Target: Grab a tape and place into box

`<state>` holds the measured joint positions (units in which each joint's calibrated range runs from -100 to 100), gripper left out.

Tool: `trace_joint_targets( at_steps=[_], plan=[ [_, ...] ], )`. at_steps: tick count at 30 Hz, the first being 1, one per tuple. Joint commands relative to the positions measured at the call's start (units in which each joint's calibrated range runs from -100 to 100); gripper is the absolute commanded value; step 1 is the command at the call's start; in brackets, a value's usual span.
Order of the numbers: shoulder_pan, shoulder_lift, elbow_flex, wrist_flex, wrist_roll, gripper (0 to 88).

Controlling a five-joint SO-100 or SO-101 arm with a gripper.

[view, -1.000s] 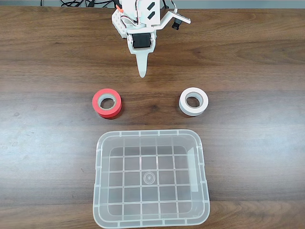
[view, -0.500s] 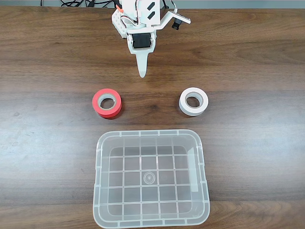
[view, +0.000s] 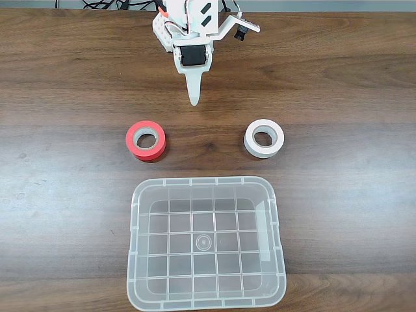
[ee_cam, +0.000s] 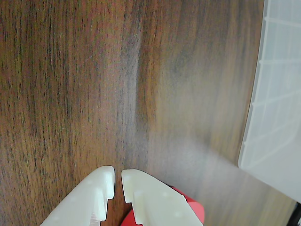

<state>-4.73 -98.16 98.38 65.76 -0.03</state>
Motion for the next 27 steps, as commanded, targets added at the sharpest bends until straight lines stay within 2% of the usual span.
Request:
trace_joint_targets(
  at_steps=[1,11,19,23,27],
  plan=[
    [0.3,-0.8,-1.2,0.2,0.1,1.2],
    [0.6,-0.7,-0.8,-2.1,-0.3,1.2],
    [17.9,-0.6,-0.7,-9.0,0.6,1.1],
    [19.7,-0.6,-2.0,-9.9,5.5,1.2],
    [20.1,-0.2,-3.8,-9.5,6.7,1.1]
  ],
)
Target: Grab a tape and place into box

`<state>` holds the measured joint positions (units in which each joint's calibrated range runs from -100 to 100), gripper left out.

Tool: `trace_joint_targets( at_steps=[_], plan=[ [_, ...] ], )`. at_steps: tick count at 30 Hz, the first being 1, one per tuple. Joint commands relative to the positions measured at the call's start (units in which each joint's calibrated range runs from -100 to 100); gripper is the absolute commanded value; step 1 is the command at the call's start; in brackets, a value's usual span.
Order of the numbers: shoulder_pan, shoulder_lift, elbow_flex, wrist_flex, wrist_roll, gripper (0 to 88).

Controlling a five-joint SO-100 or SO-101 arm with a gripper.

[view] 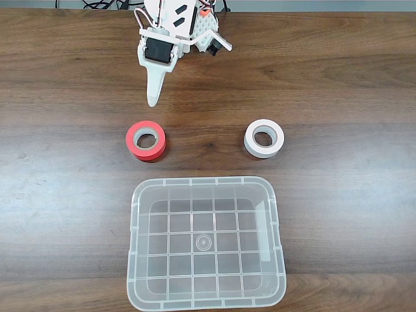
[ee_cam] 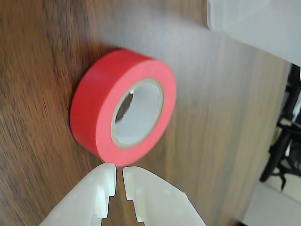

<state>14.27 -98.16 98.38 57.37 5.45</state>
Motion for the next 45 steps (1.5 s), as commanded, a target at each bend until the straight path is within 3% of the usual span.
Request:
trace_joint_targets(
  at_steps=[1,11,17,33,45],
  plan=[
    [1.0,-0.2,-4.3,-0.9,1.3,1.1],
    [1.4,14.3,-10.7,-1.3,3.8,1.3],
    [1.5,32.2,-24.5,-2.2,1.8,1.3],
    [6.0,77.7,-58.4,-0.4,1.8,1.3],
    [2.0,90.2,-67.9,-0.5,1.4,2.9]
  ],
)
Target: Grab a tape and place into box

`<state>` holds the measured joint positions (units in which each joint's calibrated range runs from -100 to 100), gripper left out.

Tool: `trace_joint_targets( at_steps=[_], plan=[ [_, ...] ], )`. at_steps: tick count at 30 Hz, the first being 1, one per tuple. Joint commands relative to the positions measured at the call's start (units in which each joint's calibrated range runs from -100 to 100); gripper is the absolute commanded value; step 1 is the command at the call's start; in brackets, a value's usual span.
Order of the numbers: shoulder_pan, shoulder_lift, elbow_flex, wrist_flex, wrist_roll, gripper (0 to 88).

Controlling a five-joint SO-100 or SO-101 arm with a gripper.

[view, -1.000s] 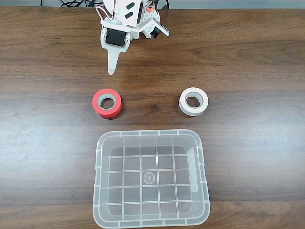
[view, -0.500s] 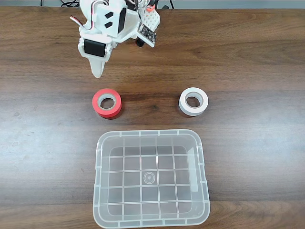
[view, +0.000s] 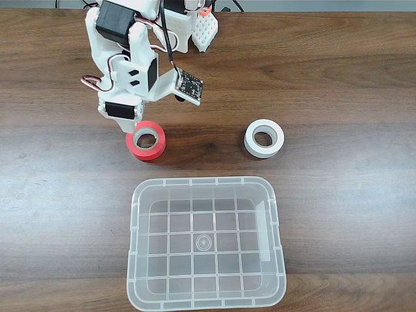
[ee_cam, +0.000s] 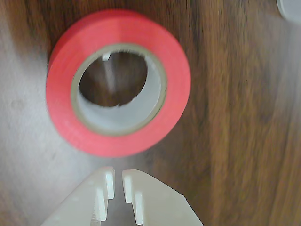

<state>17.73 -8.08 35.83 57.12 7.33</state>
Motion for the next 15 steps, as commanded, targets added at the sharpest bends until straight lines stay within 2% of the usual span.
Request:
trace_joint_targets(
  at_steps=[1,5,8,15],
  plan=[
    [-1.6,0.2,-5.4,-0.4,-1.1,5.0],
    [-2.6,1.0,-6.4,-0.4,-2.6,19.3],
    [-3.2,1.7,-8.0,-0.3,-2.6,26.3],
    [-3.3,6.6,-12.8,0.7,-2.9,27.2]
  ],
)
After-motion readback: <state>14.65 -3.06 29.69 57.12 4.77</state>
